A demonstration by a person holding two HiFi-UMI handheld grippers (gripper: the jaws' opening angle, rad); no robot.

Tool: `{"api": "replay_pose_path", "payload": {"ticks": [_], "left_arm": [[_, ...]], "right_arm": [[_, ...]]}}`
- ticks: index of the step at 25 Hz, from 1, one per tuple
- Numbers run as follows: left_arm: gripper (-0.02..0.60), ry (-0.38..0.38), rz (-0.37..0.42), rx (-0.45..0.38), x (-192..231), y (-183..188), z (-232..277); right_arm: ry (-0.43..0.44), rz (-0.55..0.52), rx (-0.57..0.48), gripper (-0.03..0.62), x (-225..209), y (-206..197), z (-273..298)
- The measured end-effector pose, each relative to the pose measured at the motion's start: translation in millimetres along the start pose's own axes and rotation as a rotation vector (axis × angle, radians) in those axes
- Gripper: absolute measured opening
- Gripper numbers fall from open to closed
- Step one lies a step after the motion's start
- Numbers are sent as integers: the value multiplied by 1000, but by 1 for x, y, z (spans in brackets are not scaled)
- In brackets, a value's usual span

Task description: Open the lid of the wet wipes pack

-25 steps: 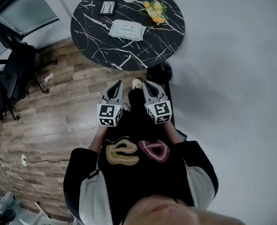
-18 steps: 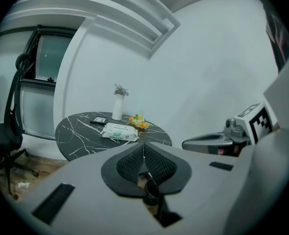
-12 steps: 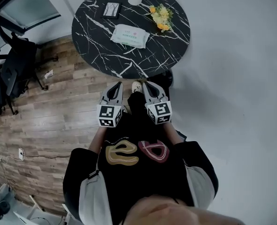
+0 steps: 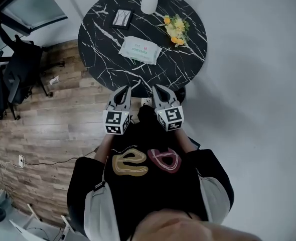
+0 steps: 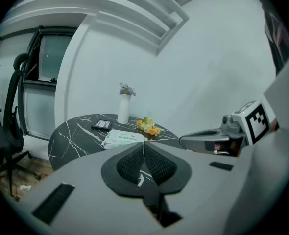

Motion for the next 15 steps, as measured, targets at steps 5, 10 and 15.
{"api": "replay_pose_path", "payload": {"ticks": [5, 10, 15], "left_arm": [[18, 33, 8, 1, -3, 16, 28], [18, 69, -3, 9, -5, 24, 59], [18, 102, -34, -13, -7, 39, 85]], "right_arm": [[35, -4, -7, 11, -29, 15, 20], [70, -17, -14, 12, -60, 30, 41], [116, -42, -30, 12, -85, 47, 59]]}}
Point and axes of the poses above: the fingertips, and each gripper's own axes: z forward along the fingers, x to its left, y out of its top, the point moved 6 cm from there along -z, backward along the fingers, and after that the axes turned 4 degrees about x, right-handed, at the moved point
